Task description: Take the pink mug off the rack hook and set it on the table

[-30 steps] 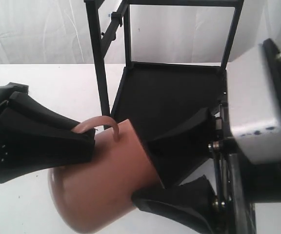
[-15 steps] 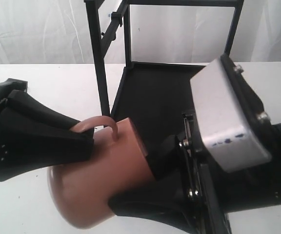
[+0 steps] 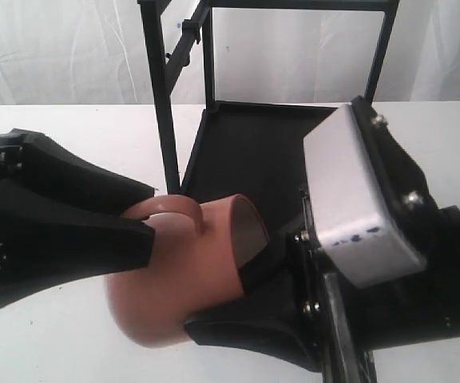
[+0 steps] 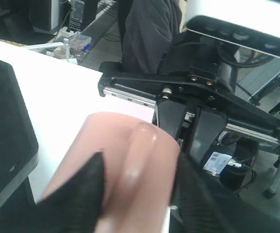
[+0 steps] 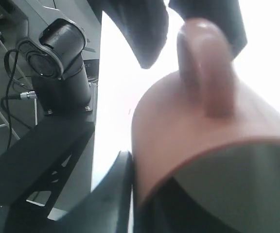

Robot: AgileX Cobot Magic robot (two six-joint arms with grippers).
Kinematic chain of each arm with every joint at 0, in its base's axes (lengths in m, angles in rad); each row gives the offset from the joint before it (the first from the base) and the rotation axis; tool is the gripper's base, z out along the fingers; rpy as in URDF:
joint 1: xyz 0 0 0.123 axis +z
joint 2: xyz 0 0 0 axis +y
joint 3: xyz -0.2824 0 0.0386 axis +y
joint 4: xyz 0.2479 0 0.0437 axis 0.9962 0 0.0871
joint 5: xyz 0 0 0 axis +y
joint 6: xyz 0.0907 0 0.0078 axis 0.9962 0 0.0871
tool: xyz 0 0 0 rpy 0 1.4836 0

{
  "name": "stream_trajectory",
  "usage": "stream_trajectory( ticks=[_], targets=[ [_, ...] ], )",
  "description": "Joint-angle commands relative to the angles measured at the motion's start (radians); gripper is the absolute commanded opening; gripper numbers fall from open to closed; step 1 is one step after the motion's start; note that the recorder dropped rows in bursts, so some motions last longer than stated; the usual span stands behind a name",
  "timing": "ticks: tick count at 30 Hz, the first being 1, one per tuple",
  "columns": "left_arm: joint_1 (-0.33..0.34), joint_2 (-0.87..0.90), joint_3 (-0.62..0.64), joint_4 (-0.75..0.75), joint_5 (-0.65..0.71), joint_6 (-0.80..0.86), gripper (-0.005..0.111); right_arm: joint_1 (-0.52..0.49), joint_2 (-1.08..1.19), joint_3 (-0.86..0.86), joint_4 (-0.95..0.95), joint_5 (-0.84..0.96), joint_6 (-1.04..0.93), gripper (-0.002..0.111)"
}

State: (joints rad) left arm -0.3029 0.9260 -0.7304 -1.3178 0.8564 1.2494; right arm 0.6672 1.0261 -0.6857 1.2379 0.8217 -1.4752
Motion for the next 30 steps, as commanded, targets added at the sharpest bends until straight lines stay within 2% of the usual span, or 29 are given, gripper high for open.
stream_trajectory(
  ticks=[1, 6, 11, 15, 21, 26, 30],
  targets=[
    [0.0, -0.006, -0.005, -0.026, 0.063, -0.02, 0.066, -0.011, 0.002, -0.001, 0.003, -0.123, 0.037, 0.0],
    [0.0, -0.006, -0.005, -0.022, 0.089, -0.02, 0.066, -0.011, 0.002, -0.001, -0.008, -0.125, 0.051, 0.0],
    [0.0, -0.018, -0.005, -0.011, 0.104, -0.02, 0.066, -0.011, -0.025, -0.004, -0.183, -0.182, 0.222, 0.0],
    [0.0, -0.074, -0.005, 0.043, 0.022, -0.023, 0.066, -0.011, -0.086, -0.004, -0.39, -0.195, 0.402, 0.0],
    [0.0, -0.16, -0.005, 0.093, -0.117, -0.092, 0.066, -0.011, -0.174, -0.004, -0.619, -0.101, 0.66, 0.0],
    [0.0, -0.181, -0.005, 0.264, -0.153, -0.246, 0.066, -0.011, -0.186, -0.004, -0.893, 0.006, 0.932, 0.0],
    [0.0, -0.181, -0.003, 0.448, -0.207, -0.438, 0.066, -0.011, -0.16, -0.004, -1.053, 0.101, 1.05, 0.0]
  ],
)
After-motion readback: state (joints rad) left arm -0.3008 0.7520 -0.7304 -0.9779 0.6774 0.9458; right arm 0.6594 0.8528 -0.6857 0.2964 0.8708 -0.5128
